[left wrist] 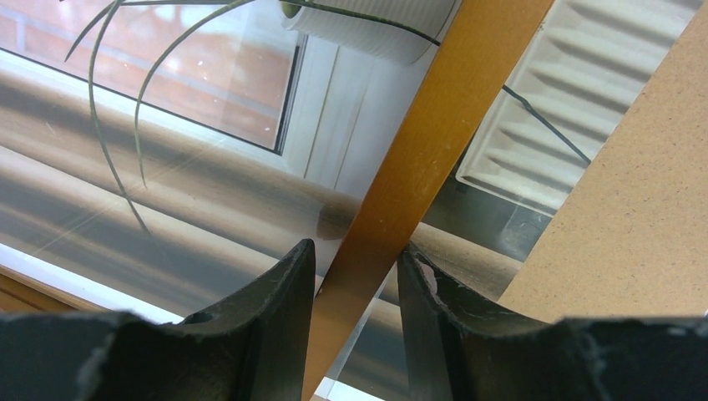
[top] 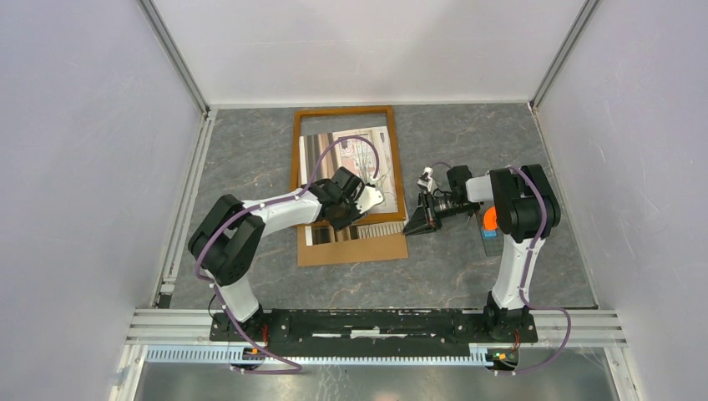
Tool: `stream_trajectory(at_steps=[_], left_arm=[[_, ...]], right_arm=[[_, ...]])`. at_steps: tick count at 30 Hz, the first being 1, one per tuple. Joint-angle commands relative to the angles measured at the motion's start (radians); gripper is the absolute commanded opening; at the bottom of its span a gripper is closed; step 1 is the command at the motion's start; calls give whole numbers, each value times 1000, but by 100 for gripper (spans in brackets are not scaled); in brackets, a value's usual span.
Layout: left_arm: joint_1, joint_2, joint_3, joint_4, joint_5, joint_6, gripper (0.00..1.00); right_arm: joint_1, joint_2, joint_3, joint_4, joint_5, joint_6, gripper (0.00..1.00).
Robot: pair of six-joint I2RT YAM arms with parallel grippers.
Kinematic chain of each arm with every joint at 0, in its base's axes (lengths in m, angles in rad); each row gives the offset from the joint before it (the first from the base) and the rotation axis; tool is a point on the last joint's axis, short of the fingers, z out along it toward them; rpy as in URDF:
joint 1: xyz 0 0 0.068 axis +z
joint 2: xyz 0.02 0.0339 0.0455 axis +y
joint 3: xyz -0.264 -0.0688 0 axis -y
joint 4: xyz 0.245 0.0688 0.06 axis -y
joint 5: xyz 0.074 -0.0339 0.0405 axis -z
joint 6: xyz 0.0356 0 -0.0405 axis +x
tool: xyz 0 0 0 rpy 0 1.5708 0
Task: Take the photo out of the frame
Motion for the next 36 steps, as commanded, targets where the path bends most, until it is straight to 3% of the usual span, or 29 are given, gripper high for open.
stream_trajectory(at_steps=[1,3,5,19,25,29,31,32,36], left_arm=[[17,43,-6,-30,-34,-46,48],[17,43,-5,-30,-33,-46,48],[16,48,-3,-31,-35,-50,48],[37,56,4,-35,-34,-84,48],[35,24,-9,-49,-17,-74,48],[34,-44,-47,-46,53,-52,48],[31,-76,-78,-34,78,-28,48],[28,-86,-90,-31,85,-15,48],[28,-89,-107,-31,85,7,49]], right_arm=[[6,60,5,69,233,-50,24],[5,59,2,68,227,-52,16],[5,54,1,62,219,-59,0],[-13,-181,-137,-63,134,-211,0],[-12,-188,-164,-170,136,-316,0],[-16,-189,-144,-157,133,-298,0],[-15,-178,-131,-137,146,-274,27],[-15,-172,-121,-128,154,-263,33],[-17,-143,-86,-53,180,-206,36]])
